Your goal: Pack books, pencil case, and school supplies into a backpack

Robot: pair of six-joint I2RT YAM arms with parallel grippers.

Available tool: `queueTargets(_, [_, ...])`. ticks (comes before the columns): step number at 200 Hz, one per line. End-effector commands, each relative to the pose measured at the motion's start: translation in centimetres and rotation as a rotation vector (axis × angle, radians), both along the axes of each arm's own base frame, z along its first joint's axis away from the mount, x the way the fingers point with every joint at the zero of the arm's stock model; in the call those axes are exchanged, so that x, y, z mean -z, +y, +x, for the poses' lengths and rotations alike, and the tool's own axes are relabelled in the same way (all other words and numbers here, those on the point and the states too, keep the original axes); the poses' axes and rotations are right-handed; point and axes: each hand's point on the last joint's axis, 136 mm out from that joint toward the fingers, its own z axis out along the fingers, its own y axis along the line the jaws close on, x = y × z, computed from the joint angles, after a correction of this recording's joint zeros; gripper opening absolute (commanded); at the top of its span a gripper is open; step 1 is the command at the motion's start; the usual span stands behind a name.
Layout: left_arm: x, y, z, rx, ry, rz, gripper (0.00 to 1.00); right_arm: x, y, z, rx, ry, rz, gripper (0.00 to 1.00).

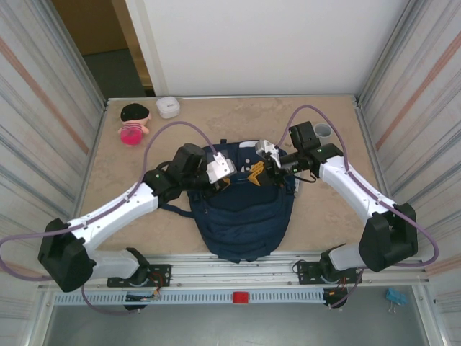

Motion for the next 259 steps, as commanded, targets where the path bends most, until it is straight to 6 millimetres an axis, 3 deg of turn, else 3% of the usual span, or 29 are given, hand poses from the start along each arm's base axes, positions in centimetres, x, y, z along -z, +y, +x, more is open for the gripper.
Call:
queueTargets(1, [-1.3,4.3,2.1,-0.235,-0.108,0.049,0.00,-1.6,0.4,1.4,0.035,-0.072,0.025,0.00])
queueTargets(36, [-0.9,9.1,3.7,-0.447,-0.119,0.081,0.01,-0.8,2.2,4.9,0.086,-0.125,0.005,0.00])
queueTargets(61, [-0.6,10.5,4.4,-0.515,-0.104,0.061,0.05,0.0,2.4,7.7,0.147,-0.120,-0.051,0.01])
queueTargets(85, [-0.4,9.5,4.5,-0.496,-0.083,0.016,0.14,-0.7,2.7,8.1,0.136,-0.106,-0.034,0.09])
queueTargets(107, [-1.5,8.2,4.1,-0.466,-0.033,-0.066,0.35,-2.1,2.5,7.1,0.142,-0.055,-0.010,0.37])
queueTargets(122, [-3.5,6.5,2.5,-0.376,0.030,-0.138,0.55,-3.4,1.9,6.9,0.240,0.027,-0.029,0.55])
queueTargets(135, [-5.2,5.3,1.0,-0.324,0.070,-0.184,0.65,-4.9,1.0,6.1,0.300,0.078,-0.041,0.58])
queueTargets(158, [-6.9,4.8,-0.3,-0.348,0.097,-0.222,0.70,-6.4,-0.8,4.5,0.417,0.139,-0.063,0.59])
queueTargets(169, [-7.2,4.9,-0.6,-0.382,0.128,-0.252,0.71,-6.1,-2.2,4.2,0.512,0.180,-0.091,0.58])
queueTargets(195, [-6.5,6.4,-0.9,-0.550,0.250,-0.319,0.76,-3.1,-6.5,3.4,0.745,0.277,-0.205,0.58])
queueTargets(223, [-3.3,9.9,-1.4,-0.791,0.338,-0.335,0.82,2.1,-11.1,2.2,0.932,0.403,-0.340,0.61])
queueTargets(259, [0.3,13.6,-2.3,-0.969,0.387,-0.395,0.83,8.1,-15.6,2.6,1.161,0.593,-0.471,0.65])
